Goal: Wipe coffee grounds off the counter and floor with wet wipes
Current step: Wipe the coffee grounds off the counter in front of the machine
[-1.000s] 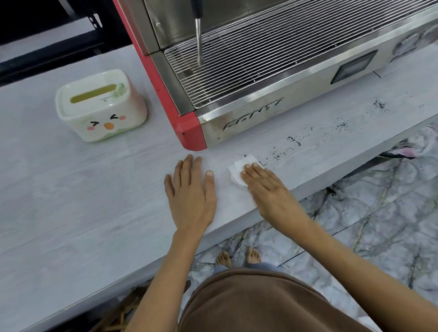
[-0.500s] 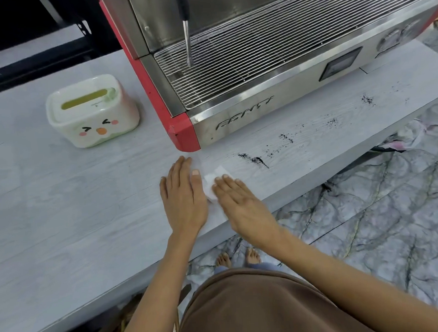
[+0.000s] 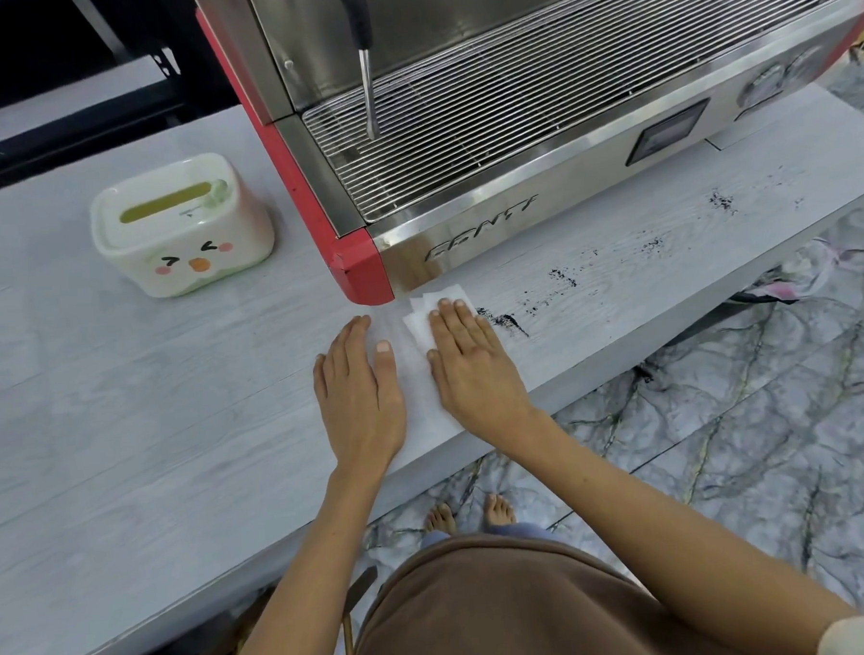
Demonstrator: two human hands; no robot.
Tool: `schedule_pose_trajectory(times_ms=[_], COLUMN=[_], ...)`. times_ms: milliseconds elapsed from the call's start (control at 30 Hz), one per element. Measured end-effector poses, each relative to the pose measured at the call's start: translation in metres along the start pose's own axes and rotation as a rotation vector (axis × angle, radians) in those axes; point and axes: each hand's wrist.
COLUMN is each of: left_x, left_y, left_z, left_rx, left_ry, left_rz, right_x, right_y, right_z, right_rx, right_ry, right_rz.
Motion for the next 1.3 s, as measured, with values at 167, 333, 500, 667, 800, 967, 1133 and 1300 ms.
schedule_pose_trajectory(times_ms=[167, 333, 500, 667, 800, 967, 1133, 1300], left_x=[0.000, -0.001, -0.001, -0.002, -0.002, -0.001, -0.001, -0.002], left_y=[0.000, 0.000, 0.001, 0.001, 0.001, 0.000, 0.000, 0.000], left_z=[0.001, 0.001, 0.003, 0.002, 0.002, 0.002, 0.003, 0.002], left_rx=[0.012, 0.024, 0.028, 0.034, 0.029, 0.029, 0.039, 0.051], left_ry=[-0.005, -0.016, -0.016, -0.005, 0.000, -0.003, -0.009, -0.049], left_rz=[-0.004, 0.001, -0.003, 0.004, 0.007, -0.006, -0.022, -0.041], right_x=[-0.011, -0.025, -0.036, -0.026, -0.001, 0.011, 0.018, 0.002], right_y=[0.009, 0.021, 0.027, 0.028, 0.039, 0.039, 0.036, 0.037], right_z=[0.005, 0.012, 0.020, 0.027, 0.017, 0.005, -0.004, -0.001], right_rx=[-0.050, -0.071, -0.077, -0.111, -0.116, -0.067, -0.017, 0.001], right_ry=[-0.006, -0.005, -0.064, -0.142, -0.134, -0.100, 0.017, 0.076], right_rz=[-0.087, -0.133, -0.140, -0.060, 0.085, 0.095, 0.063, 0.053])
Point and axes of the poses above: each hand's wrist, its own y-axis away from the middle knuckle, its own z-axis out of the back of the hand, x = y × z, and after that the axes turned 4 degrees about x, right-handed
